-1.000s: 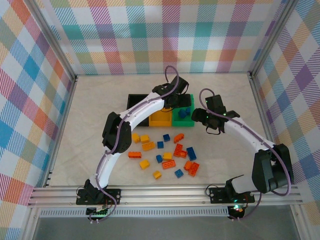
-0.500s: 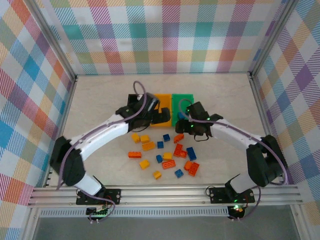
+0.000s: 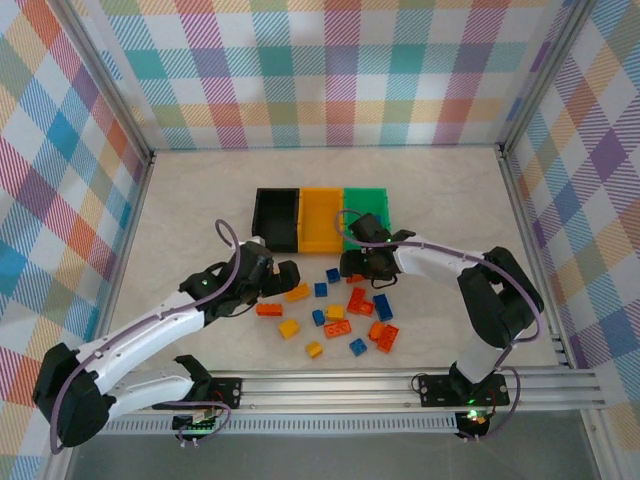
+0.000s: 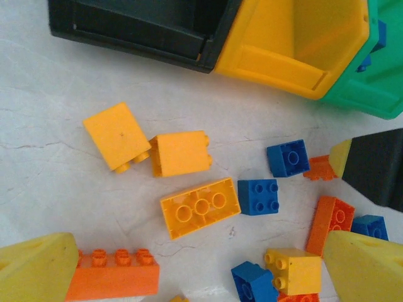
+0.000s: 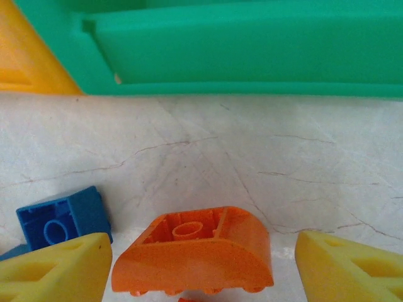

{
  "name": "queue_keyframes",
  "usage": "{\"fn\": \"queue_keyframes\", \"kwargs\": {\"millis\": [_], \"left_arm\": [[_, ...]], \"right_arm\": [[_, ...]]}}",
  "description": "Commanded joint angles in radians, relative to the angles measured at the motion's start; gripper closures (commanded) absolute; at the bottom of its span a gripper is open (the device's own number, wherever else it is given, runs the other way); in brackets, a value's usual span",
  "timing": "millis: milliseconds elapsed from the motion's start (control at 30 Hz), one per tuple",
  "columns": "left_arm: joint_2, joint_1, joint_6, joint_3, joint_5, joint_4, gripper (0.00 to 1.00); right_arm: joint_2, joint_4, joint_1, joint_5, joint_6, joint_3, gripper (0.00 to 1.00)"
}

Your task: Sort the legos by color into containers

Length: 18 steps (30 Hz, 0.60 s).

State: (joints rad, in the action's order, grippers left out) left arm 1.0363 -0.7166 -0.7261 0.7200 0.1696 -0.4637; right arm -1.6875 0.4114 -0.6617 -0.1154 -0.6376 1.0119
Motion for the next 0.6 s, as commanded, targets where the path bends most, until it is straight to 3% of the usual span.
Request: {"fn": "queue_keyframes", "kwargs": {"millis": [0, 300, 567], "left_arm": [[-0.036, 0.016, -0.016, -0.023, 0.028, 0.029, 0.00], [-0.074, 0.043, -0.008, -0.053, 0.019, 0.024, 0.00], [-0.080, 0.051, -0.013, -0.079, 0.010, 0.057, 0.00]], "right_arm": [[-0.032, 0.037, -0.009, -0.017, -0.103, 0.037, 0.25], [-0.073, 0.123, -0.022, 0.008, -0.137, 0.062, 0.25], [-0.034, 0.138, -0.025, -0.029, -0.134, 0.033, 0.44]]}}
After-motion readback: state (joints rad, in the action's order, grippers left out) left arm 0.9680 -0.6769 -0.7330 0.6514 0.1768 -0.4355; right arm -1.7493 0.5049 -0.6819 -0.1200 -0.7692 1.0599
